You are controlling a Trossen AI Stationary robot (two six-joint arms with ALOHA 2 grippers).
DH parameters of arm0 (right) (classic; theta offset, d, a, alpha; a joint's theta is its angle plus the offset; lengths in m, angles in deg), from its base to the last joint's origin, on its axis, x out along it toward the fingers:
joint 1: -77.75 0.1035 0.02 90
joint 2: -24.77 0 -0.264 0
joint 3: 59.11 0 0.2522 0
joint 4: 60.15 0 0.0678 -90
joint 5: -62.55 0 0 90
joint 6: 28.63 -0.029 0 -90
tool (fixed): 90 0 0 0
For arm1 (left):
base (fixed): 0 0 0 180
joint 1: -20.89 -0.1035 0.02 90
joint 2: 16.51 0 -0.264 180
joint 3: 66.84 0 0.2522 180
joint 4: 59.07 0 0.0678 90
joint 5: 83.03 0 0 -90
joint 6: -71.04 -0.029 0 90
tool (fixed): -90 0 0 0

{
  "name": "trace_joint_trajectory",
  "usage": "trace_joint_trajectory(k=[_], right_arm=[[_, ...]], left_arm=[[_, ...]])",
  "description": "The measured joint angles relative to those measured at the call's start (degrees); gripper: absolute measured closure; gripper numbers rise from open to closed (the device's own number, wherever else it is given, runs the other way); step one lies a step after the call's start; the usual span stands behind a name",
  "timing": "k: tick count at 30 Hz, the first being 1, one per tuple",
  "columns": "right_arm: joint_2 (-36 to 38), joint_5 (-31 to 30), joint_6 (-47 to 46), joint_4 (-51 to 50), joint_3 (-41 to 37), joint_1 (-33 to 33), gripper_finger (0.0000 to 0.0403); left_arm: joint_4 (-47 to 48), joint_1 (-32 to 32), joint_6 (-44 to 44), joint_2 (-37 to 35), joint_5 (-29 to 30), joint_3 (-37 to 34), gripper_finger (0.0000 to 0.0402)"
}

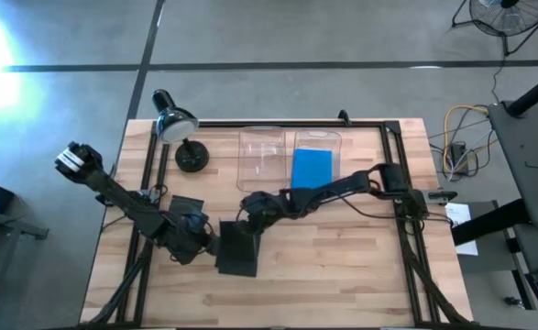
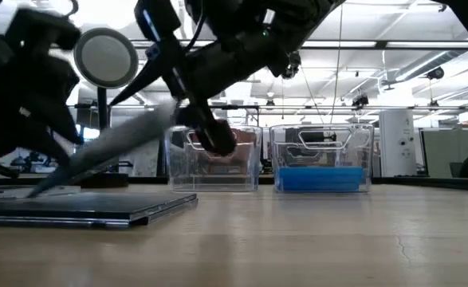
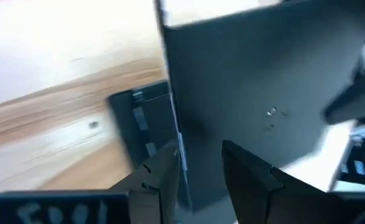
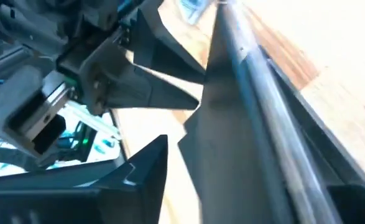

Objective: Pick & place jewel cases by type
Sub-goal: Put the black CD case into the left transparent bin

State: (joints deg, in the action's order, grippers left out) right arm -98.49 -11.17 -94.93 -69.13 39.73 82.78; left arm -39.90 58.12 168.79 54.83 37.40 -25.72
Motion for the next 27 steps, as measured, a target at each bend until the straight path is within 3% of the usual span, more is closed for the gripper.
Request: trace_joint_trajectory(k=[6,18,22,27], right_arm=[[0.98,5.81,0.07,-0.55,0.00,-0.07,0.0310],[6.50,6.79,1.79,-8.21,-0.02,-0.07,0.0382],[10.60,4.07,4.07,-13.96,-0.02,-0.31,0.0386],[18.01,-6.67,6.43,-25.46,0.00,-1.87,0.0385]], left_arm=[[1.83,0.00,-3.66,-3.21,3.57,0.75,0.0298],[6.13,0.37,-10.03,-16.45,5.58,0.65,0.0298],[6.36,0.39,-13.71,-22.20,6.17,0.65,0.0298],[6.62,0.39,-16.99,-27.74,9.80,0.65,0.0298]])
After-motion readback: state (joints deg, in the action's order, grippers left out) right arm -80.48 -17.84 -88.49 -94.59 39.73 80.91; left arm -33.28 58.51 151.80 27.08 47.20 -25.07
